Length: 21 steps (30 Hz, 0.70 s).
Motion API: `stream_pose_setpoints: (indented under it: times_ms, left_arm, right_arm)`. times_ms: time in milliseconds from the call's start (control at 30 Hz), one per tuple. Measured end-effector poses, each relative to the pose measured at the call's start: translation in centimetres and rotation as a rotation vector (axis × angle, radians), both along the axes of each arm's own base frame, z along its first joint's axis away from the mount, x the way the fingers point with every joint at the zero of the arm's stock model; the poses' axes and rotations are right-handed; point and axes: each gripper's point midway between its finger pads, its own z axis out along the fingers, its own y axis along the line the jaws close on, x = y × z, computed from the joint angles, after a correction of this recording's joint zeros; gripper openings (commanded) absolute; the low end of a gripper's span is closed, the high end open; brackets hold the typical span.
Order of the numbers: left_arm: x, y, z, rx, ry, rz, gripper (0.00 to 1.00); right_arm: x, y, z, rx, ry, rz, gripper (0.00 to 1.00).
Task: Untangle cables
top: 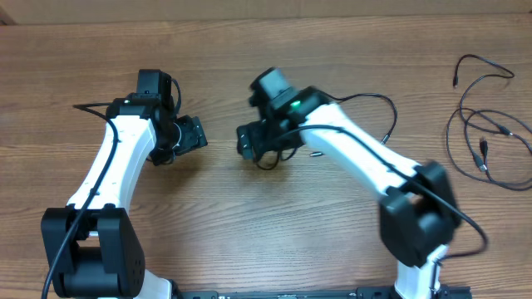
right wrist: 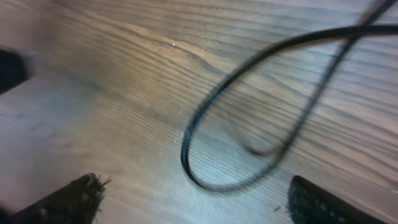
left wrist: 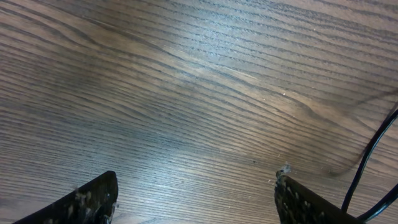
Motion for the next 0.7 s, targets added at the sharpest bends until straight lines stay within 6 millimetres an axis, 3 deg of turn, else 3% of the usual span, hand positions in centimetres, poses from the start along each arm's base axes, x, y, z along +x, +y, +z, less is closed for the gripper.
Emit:
stream_pose_setpoints:
  times_ms: [67, 100, 233, 267, 300, 400, 533, 600, 700]
  left_arm:
    - [0.0, 0.0, 0.0, 0.000, 0.000, 0.000, 0.80]
    - [0.0, 0.0, 0.0, 0.000, 0.001, 0.000, 0.80]
    - [-0.1, 0.0, 0.0, 0.000, 0.005, 0.000, 0.80]
    - [-0.2, 0.0, 0.0, 0.000, 0.006, 0.000, 0.80]
    - [-0.2, 0.0, 0.0, 0.000, 0.007, 0.000, 0.80]
    - [-0.2, 0.0, 0.0, 0.000, 0.007, 0.000, 0.80]
    - [-0.2, 0.0, 0.0, -0.001, 0.007, 0.000, 0.80]
    - [-0.2, 0.0, 0.0, -0.001, 0.007, 0.000, 0.80]
    - [-0.2, 0.0, 0.0, 0.000, 0.007, 0.000, 0.80]
  right_arm:
    - [-0.1, 0.8, -2.1, -0.036, 0.001, 0.004, 0.84]
    - [-0.1, 1.1, -3.1, -0.054, 0.002, -0.001, 0.75]
    - [0.1, 1.6, -5.7, -0.099, 0.002, -0.043, 0.37]
    - [0.3, 1.5, -6.1, -0.107, 0.002, -0.061, 0.18]
    - [0.3, 1.4, -6.2, -0.112, 0.001, -0.072, 0.07]
    - [0.5, 0.7, -6.4, -0.146, -0.002, -0.111, 0.04]
    - [-0.5, -2.1, -6.7, -0.276, 0.028, -0.142, 0.04]
    - [-0.7, -3.8, -6.1, -0.353, 0.038, -0.155, 0.04]
    - [0.6, -6.7, -3.5, -0.463, 0.000, -0.201, 0.04]
